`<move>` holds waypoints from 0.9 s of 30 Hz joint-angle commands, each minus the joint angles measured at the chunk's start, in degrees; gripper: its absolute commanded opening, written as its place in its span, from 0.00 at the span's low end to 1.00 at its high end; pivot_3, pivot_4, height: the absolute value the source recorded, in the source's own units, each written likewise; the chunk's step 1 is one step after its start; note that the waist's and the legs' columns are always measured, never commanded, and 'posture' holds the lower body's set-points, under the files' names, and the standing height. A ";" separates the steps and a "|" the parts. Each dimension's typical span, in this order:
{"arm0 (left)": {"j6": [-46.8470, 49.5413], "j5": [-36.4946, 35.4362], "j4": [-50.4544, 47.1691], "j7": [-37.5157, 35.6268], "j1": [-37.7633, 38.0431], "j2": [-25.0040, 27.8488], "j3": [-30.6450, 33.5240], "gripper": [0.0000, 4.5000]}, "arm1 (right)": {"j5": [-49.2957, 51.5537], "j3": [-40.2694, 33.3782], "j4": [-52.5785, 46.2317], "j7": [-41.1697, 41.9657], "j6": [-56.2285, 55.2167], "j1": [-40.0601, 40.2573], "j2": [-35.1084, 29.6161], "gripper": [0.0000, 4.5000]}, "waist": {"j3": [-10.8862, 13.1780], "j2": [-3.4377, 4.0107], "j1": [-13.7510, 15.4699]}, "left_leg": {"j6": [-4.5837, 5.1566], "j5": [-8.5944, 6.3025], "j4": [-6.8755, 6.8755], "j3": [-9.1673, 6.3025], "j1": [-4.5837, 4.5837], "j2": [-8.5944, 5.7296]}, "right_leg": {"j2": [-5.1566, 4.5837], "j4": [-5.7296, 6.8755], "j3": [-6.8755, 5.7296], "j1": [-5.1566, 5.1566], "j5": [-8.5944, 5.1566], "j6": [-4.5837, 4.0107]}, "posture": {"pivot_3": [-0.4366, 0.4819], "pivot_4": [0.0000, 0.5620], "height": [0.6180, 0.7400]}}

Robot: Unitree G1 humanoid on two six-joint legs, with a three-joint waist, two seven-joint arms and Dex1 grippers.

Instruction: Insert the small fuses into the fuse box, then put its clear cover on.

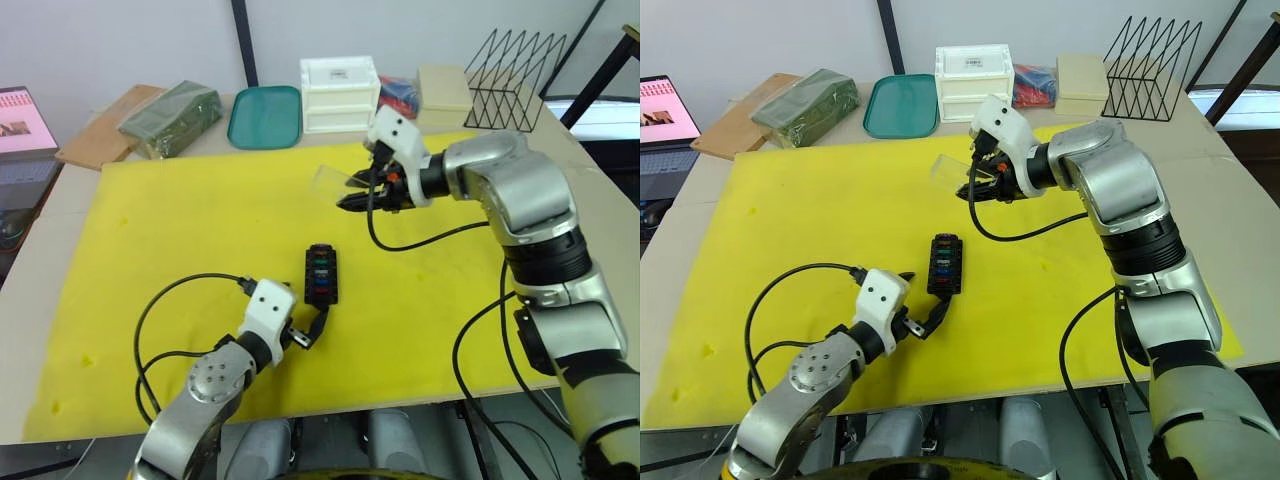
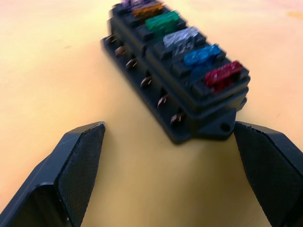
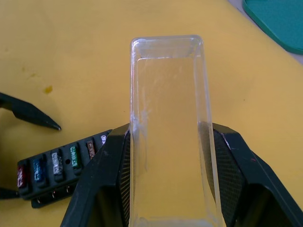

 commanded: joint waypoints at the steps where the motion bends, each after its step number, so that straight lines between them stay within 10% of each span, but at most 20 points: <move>1: -0.29 -0.23 -1.86 -1.03 0.59 1.54 3.60 1.00 | 1.11 -0.54 -2.13 -0.53 -0.61 -0.51 -0.83 0.42 | 0.00 0.00 0.04 | 0.00 0.00 0.00 0.00 0.00 0.00 | 0.00 -0.01 0.00 0.00 0.00 0.00 | 0.48 0.27 1.00; 13: 1.59 -4.97 -1.44 -7.25 -1.00 2.25 0.17 1.00 | 2.08 -0.02 -2.92 -2.01 -0.28 -0.32 -1.54 0.42 | 0.00 0.00 0.14 | 0.00 0.00 0.01 0.00 -0.01 -0.02 | -0.01 -0.02 0.00 0.03 0.00 0.00 | 0.48 0.27 1.00; 27: 0.41 3.14 7.53 2.64 -7.01 -6.68 -3.89 1.00 | 2.62 0.71 -3.58 -2.57 -0.34 -0.68 -1.66 0.42 | 0.00 -0.01 0.29 | 0.00 0.00 0.02 0.00 0.00 -0.03 | -0.02 -0.03 0.00 0.06 0.00 0.00 | 0.48 0.27 1.00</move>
